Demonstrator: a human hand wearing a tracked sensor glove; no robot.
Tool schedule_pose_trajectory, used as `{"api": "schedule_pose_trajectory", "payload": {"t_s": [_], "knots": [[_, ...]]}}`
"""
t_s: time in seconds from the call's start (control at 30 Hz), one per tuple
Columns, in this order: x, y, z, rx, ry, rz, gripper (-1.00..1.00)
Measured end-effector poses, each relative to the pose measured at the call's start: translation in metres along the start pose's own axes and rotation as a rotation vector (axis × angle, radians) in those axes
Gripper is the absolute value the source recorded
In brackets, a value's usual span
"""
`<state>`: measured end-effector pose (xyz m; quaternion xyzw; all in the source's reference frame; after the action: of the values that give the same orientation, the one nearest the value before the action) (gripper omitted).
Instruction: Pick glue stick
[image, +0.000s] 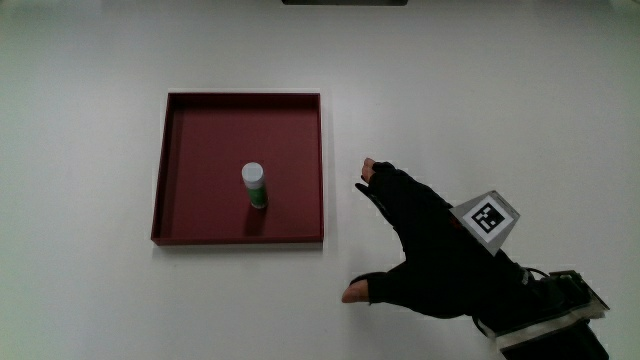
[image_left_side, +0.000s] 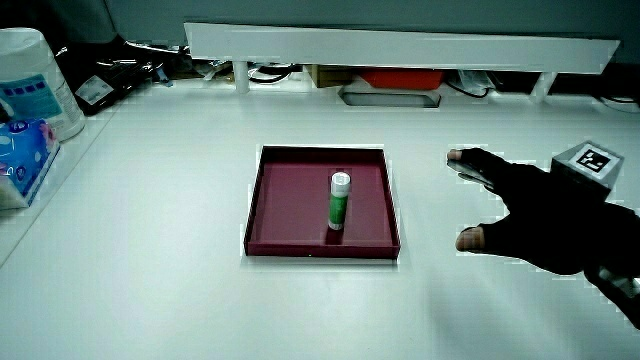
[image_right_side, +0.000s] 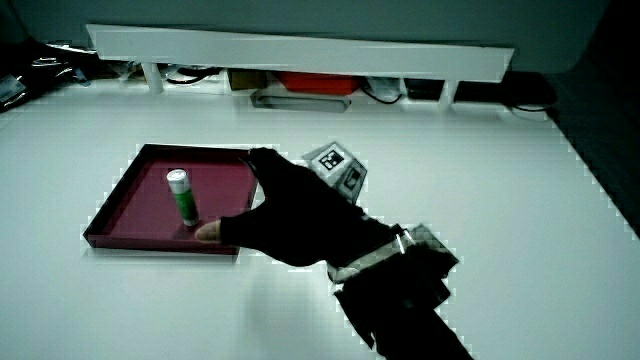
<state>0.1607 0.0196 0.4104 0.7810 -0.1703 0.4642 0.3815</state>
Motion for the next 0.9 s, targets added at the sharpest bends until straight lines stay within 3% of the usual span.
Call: {"api": "schedule_pose_trajectory", "payload": {"t_s": [0.07,0.13,0.2,0.23,0.27,0.33,0.53,0.63,0.9], "knots": [[0.0,0.006,-0.002,-0.001,0.013,0.022,0.0],[-0.001,0.011,-0.004,-0.016,0.027,-0.023,0.0],[-0.001,0.019,-0.006,-0.021,0.032,-0.006,0.0],[-0.002,0.02,-0.007,-0.033,0.044,-0.072,0.0],[-0.004,0.024,-0.007,-0.038,0.041,-0.097,0.0],[-0.005,0.032,-0.009,-0.042,0.044,-0.077,0.0],[-0.004,0.057,-0.016,-0.054,0.069,-0.089,0.0],[0.001,0.073,-0.021,-0.06,0.077,-0.044,0.0],[0.022,0.111,-0.04,-0.059,0.133,-0.027,0.0]]}}
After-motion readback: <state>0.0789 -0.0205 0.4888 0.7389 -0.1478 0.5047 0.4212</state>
